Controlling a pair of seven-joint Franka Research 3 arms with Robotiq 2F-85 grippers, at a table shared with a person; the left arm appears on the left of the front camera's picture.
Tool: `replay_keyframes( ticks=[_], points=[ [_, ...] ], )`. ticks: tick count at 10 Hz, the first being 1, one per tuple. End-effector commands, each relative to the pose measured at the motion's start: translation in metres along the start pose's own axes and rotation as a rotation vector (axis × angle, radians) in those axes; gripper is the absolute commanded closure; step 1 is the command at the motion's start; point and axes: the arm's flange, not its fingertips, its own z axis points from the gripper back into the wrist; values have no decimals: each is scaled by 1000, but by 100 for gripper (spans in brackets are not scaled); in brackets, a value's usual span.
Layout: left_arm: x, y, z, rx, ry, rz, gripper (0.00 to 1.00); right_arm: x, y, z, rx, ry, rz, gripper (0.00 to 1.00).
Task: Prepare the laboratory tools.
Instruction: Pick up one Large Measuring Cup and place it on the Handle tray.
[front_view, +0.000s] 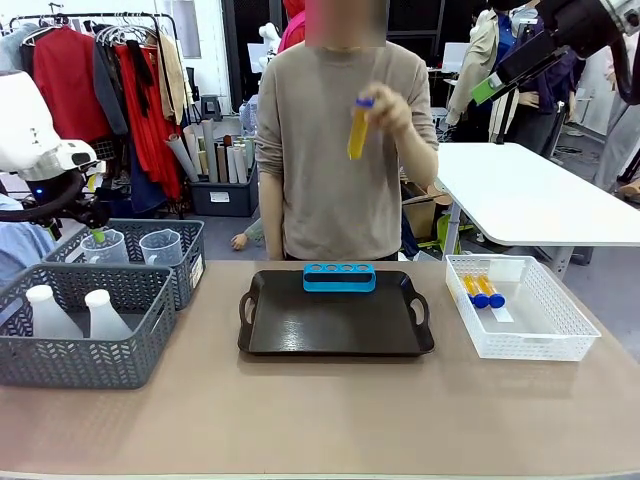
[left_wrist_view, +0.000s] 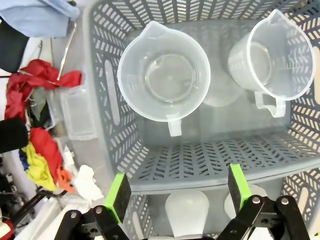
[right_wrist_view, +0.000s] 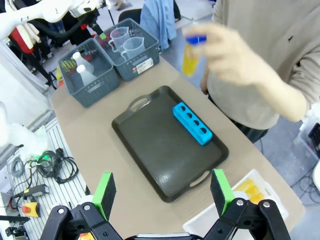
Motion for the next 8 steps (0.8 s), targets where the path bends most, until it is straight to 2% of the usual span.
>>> replay_keyframes(
  ticks=[1, 2, 3, 4, 8],
  points=[
    [0, 3, -1, 6, -6, 10, 0, 1, 1, 0, 5, -7, 3, 0],
    [0, 0, 0, 0, 0, 0, 0, 1, 1, 0, 5, -7, 3, 0],
    [6, 6, -9, -11, 69, -68, 0, 1, 1, 0, 5, -7, 3, 0],
    [18, 10, -20, 10, 93, -87, 0, 1, 1, 0, 5, -7, 3, 0],
    [36, 23, -58, 21, 72, -97, 0, 1, 1, 0, 5, -7, 3, 0]
  ],
)
